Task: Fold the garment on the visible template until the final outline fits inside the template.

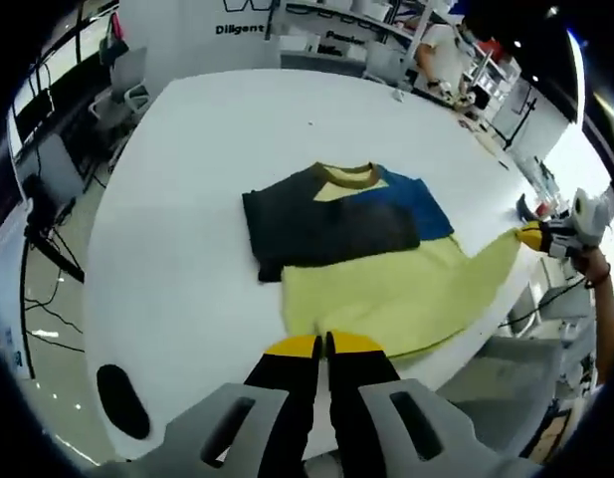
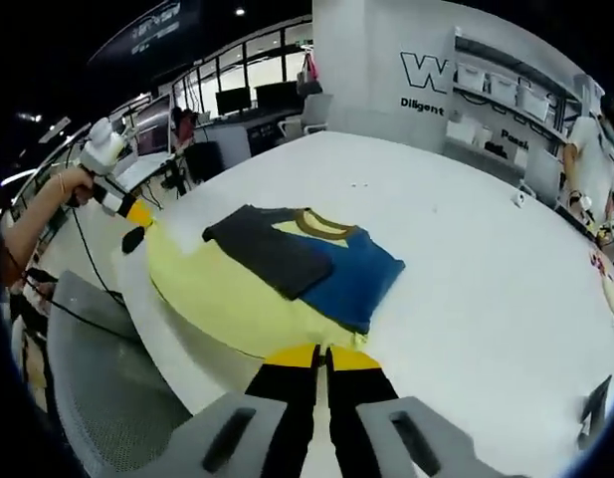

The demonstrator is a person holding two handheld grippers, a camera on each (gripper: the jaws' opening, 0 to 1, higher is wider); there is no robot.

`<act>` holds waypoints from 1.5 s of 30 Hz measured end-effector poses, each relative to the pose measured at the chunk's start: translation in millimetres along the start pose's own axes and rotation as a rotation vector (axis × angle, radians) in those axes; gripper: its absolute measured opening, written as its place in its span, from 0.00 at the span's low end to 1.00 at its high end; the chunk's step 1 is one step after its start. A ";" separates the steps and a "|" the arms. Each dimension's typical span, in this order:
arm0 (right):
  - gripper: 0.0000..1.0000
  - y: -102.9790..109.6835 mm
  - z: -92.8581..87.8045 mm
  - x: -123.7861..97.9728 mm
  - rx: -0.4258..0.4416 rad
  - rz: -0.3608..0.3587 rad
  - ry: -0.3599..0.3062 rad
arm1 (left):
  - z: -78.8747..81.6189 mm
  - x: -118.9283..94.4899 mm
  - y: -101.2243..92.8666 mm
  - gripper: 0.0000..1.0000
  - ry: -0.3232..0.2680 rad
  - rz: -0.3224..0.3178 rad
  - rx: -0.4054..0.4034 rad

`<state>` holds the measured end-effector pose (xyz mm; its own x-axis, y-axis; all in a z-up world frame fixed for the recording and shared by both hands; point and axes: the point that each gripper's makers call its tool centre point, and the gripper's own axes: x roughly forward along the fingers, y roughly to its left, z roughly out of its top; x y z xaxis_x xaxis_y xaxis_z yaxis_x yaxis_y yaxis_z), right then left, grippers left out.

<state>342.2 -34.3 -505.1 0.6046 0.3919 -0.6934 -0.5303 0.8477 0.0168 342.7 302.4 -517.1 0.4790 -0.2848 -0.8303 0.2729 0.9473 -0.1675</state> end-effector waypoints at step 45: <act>0.00 -111.3 78.5 144.9 0.160 -0.095 -0.030 | 118.2 119.8 76.8 0.07 -0.006 0.249 -0.130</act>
<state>535.4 -43.8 -550.9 0.6658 0.3163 -0.6757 -0.3705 0.9263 0.0685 519.7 323.8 -566.6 0.5229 -0.0410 -0.8514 0.0370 0.9990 -0.0254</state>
